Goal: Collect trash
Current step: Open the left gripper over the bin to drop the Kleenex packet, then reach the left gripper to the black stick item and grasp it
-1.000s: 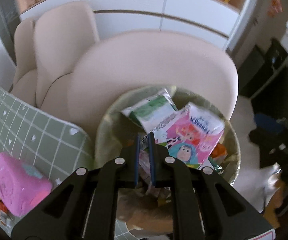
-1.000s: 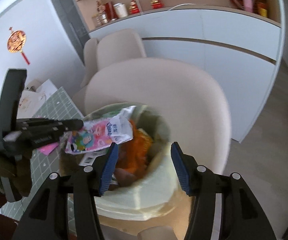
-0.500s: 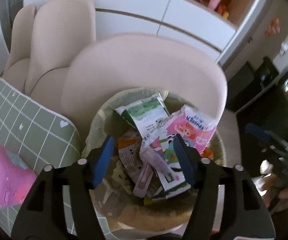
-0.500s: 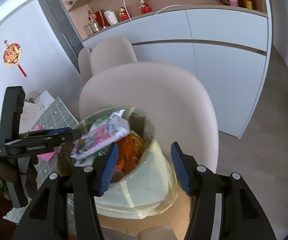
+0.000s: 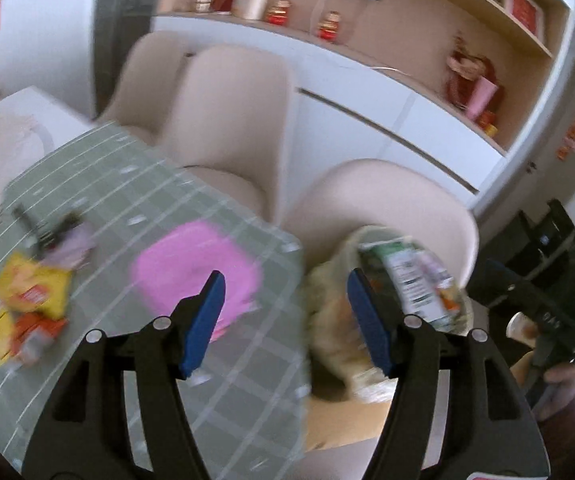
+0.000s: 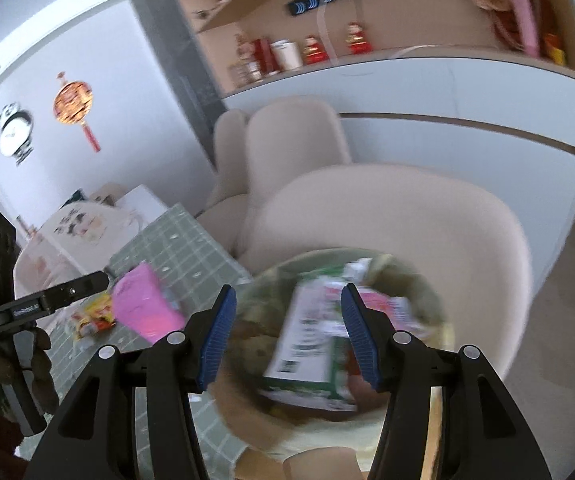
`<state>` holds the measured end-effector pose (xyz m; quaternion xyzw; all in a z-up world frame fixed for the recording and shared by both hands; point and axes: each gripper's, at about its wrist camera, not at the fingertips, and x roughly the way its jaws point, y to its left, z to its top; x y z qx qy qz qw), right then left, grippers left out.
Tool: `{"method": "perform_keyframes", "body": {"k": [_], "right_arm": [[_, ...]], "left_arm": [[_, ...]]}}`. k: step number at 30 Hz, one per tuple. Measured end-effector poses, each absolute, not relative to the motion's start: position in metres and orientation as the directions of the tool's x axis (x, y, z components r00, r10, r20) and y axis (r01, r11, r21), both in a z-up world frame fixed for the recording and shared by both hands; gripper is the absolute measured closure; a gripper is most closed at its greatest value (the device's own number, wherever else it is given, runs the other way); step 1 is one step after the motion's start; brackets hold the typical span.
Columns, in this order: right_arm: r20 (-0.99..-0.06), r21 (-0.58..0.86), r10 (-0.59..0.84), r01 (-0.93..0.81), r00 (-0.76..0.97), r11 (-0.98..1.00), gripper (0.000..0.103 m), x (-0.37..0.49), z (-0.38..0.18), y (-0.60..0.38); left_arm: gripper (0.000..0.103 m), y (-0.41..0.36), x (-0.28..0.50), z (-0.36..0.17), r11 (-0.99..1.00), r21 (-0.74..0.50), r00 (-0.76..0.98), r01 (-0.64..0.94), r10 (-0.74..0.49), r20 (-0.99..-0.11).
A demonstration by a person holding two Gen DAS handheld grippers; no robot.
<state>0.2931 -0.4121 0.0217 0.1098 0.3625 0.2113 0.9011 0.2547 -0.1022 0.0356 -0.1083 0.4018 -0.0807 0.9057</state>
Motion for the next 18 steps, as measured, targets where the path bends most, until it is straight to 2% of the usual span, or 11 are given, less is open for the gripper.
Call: {"method": "perform_keyframes", "body": {"k": [5,12,18], "right_arm": [[-0.610,0.369,0.548,-0.407,0.573,0.836,0.051,0.287,0.027,-0.359],[-0.629,0.341,0.601,-0.519,0.493,0.784,0.051,0.269,0.029,-0.276],[-0.668,0.274,0.560,-0.538,0.491,0.797,0.051,0.255,0.027,-0.225]], "left_arm": [[0.043,-0.030,0.213,0.025,0.962,-0.259,0.673,-0.082,-0.138,-0.726],[0.043,0.069,0.156,0.019,0.925,-0.283,0.703,-0.253,-0.025,-0.711],[0.043,0.109,0.138,0.000,0.927,-0.299,0.696,-0.226,-0.062,-0.716]]}}
